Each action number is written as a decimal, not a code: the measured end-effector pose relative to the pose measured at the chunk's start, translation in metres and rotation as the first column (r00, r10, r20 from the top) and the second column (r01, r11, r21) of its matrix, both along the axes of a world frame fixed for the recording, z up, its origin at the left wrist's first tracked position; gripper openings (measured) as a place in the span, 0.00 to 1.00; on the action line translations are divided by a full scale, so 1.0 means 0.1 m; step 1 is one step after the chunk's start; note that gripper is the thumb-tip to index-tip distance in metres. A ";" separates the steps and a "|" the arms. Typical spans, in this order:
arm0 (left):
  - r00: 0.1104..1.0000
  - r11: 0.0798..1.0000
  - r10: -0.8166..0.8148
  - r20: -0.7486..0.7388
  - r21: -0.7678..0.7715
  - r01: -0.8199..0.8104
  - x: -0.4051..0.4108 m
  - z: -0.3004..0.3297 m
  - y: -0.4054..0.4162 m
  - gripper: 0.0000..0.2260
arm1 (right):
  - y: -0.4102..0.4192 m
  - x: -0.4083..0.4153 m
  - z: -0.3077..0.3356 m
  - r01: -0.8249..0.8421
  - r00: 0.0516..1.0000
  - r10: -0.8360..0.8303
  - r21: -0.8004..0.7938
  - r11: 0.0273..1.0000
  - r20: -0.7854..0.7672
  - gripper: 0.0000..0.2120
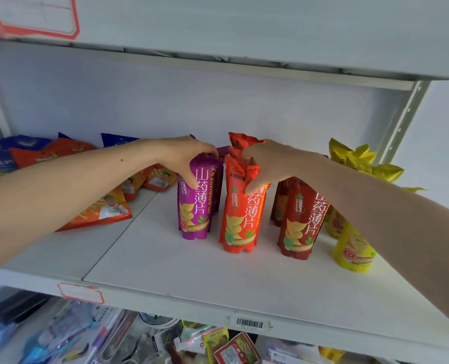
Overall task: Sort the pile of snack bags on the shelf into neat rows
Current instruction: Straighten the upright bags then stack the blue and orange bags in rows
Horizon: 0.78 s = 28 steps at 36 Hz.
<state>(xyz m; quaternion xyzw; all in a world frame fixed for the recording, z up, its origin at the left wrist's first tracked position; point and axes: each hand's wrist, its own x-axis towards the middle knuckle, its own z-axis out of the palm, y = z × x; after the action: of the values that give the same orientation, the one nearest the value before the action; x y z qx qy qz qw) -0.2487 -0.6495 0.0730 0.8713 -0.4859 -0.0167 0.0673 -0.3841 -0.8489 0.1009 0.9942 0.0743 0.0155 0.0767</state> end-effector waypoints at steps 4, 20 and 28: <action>1.000 1.000 -0.004 0.005 0.020 0.004 0.00 0.02 0.01 0.35 | 0.02 0.02 -0.01 0.004 1.000 -0.004 0.009 1.000 -0.002 0.37; 1.000 1.000 0.022 -0.022 0.022 -0.022 -0.11 0.03 0.04 0.35 | 0.03 -0.08 -0.05 0.014 1.000 -0.013 0.033 0.999 -0.011 0.35; 0.990 0.982 0.096 -0.108 -0.152 -0.112 0.04 0.33 0.26 0.27 | 0.13 -0.03 0.09 0.039 0.997 -0.043 0.077 0.996 0.058 0.32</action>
<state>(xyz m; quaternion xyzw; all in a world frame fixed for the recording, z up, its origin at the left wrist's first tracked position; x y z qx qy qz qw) -0.2450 -0.6237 0.1058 0.8854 -0.4356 -0.0186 0.1611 -0.3874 -0.8356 0.1101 0.9968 0.0508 0.0463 0.0412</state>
